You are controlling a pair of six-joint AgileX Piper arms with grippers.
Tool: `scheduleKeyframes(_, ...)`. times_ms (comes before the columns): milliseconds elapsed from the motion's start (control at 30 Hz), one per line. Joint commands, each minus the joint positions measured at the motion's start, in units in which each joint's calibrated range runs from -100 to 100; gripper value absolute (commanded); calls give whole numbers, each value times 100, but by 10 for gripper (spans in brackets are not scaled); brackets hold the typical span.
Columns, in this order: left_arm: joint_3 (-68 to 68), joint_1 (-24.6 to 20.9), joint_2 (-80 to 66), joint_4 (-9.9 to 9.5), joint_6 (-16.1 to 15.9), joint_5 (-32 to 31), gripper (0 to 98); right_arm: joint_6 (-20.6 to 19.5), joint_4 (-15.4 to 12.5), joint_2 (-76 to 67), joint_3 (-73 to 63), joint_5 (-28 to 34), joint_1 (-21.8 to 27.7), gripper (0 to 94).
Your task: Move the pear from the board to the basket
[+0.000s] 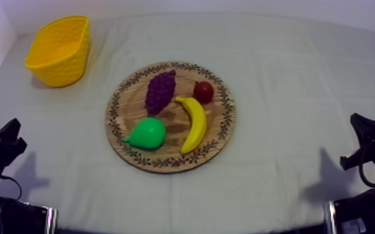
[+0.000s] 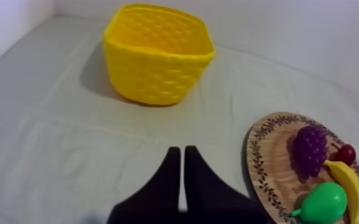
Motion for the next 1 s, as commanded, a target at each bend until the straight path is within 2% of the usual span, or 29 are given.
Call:
scheduleKeyframes(0,-10,162,107,99,-49,-33,0,-1,0,-3,-2,2,2,4)
scheduleKeyframes(267,-459,483,1215,547,-493,-168,0,-1,0,-3,-2,2,2,4)
scheduleKeyframes(433,-1222,713,2133,672,-556,30,0,-1,0,-3,-2,2,2,4)
scheduleKeyframes(700,-2857,1004,3307,678,-625,1250,0,-1,0,-3,-2,2,2,4)
scheduleKeyframes(967,-4710,959,4577,702,-557,2890,0,-1,0,-3,-2,2,2,4)
